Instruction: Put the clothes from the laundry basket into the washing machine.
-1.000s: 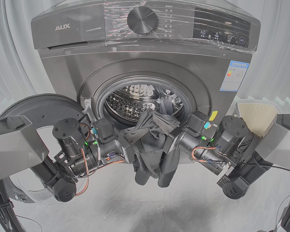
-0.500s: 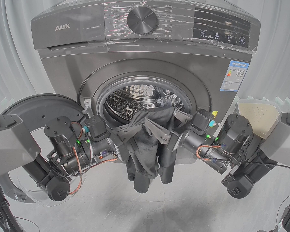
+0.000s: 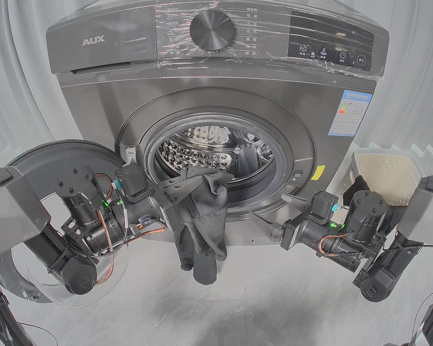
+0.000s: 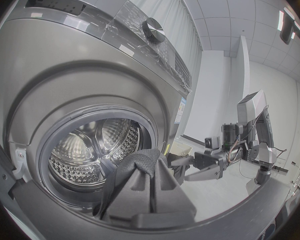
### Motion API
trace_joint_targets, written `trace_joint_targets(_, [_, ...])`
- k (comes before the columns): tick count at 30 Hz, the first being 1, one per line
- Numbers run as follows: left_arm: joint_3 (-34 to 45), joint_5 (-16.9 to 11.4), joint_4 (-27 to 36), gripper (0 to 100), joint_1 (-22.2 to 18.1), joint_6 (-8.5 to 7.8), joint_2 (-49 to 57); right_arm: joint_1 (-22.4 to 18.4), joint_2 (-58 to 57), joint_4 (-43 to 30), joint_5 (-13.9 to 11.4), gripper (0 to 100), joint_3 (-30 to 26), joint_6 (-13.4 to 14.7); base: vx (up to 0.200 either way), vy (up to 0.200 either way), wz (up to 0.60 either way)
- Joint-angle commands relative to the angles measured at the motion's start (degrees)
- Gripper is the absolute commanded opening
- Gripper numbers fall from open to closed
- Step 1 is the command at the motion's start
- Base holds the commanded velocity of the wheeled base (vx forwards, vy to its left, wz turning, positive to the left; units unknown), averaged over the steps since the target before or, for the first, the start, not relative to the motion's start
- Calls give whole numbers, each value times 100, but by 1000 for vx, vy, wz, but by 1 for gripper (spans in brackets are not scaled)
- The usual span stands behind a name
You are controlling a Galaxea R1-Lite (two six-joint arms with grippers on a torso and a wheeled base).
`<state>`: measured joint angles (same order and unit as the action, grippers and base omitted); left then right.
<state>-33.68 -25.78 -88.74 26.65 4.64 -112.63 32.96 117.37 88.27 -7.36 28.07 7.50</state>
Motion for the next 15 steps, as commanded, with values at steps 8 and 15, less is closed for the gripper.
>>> trace_joint_targets(8, [213, -225, -3, 0, -11, 37, 312, -44, 1042, -21, -28, 100, 295, -91, 0, 0, 0])
trace_joint_targets(15, [266, -225, -3, 0, -2, 45, 373, -150, 1631, -100, -46, 100, 1112, -143, 0, 0, 0])
